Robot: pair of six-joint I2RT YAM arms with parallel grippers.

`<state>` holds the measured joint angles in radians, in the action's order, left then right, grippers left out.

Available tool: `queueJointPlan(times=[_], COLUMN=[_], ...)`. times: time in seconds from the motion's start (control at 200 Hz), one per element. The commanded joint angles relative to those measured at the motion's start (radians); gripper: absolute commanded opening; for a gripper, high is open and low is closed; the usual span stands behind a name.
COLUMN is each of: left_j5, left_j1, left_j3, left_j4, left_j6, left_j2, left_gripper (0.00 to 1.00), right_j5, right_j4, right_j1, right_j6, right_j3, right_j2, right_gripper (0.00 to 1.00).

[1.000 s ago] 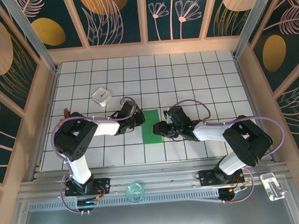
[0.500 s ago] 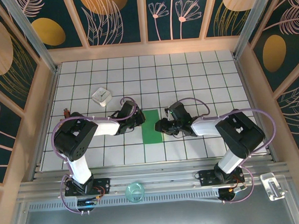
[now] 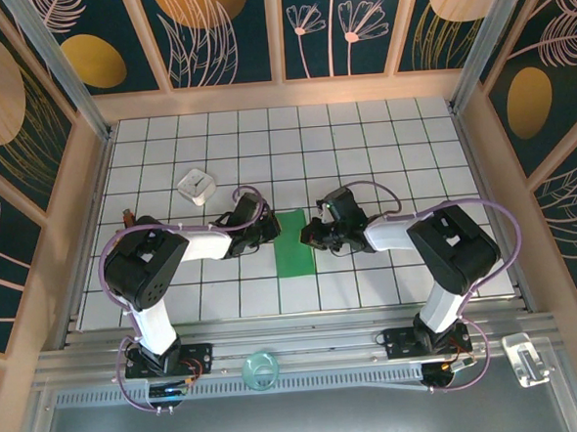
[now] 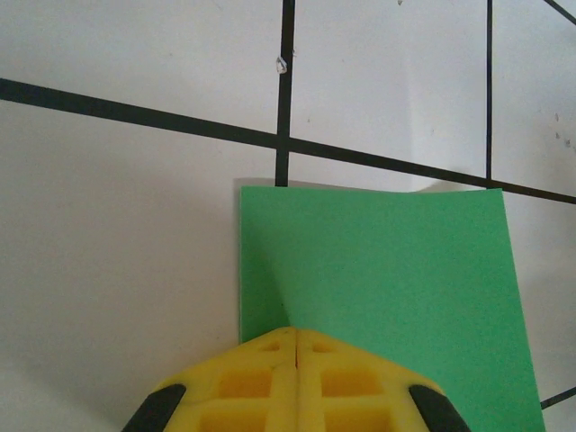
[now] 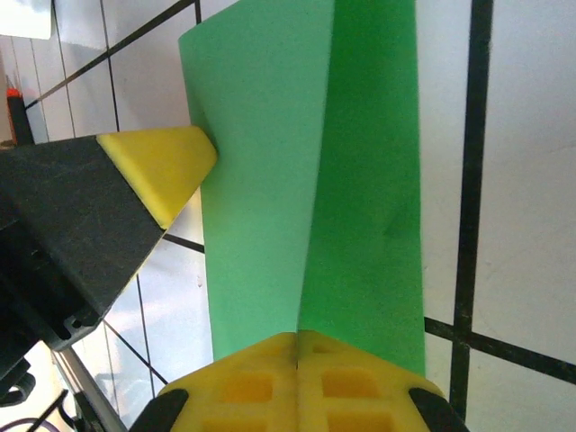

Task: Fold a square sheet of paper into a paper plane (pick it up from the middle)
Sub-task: Fold the triangle at the bottom-center of the table.

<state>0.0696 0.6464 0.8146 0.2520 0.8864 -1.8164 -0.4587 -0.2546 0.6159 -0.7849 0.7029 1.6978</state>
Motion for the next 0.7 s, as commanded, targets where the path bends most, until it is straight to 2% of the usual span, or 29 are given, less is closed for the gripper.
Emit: queueJointPlan(times=[0.0, 0.08, 0.22, 0.335, 0.465, 0.696], left_j5=[0.014, 0.011, -0.038, -0.098, -0.194, -0.313], left_j1=[0.006, 0.023, 0.106, 0.184, 0.29, 0.442], left_j3=[-0.019, -0.07, -0.244, -0.312, -0.319, -0.288], left_j4=[-0.134, -0.074, 0.132, 0.154, 0.124, 0.126], left_j6=[-0.018, -0.023, -0.094, -0.214, -0.356, -0.526], left_j2=[0.042, 0.151, 0.357, 0.465, 0.493, 0.425], left_gripper=[0.21, 0.34, 0.44, 0.51, 0.61, 0.69], right_j5=[-0.012, -0.015, -0.014, -0.003, -0.001, -0.007], right_j4=[0.047, 0.061, 0.071, 0.095, 0.117, 0.155], right_j1=[-0.008, -0.007, -0.006, -0.006, -0.008, -0.015], right_j6=[-0.069, -0.123, -0.203, -0.246, -0.282, -0.292], right_j3=[0.019, 0.017, 0.01, 0.016, 0.026, 0.059], right_j2=[-0.018, -0.036, -0.061, -0.078, -0.079, -0.061], right_gripper=[0.01, 0.0, 0.0, 0.0, 0.0, 0.0])
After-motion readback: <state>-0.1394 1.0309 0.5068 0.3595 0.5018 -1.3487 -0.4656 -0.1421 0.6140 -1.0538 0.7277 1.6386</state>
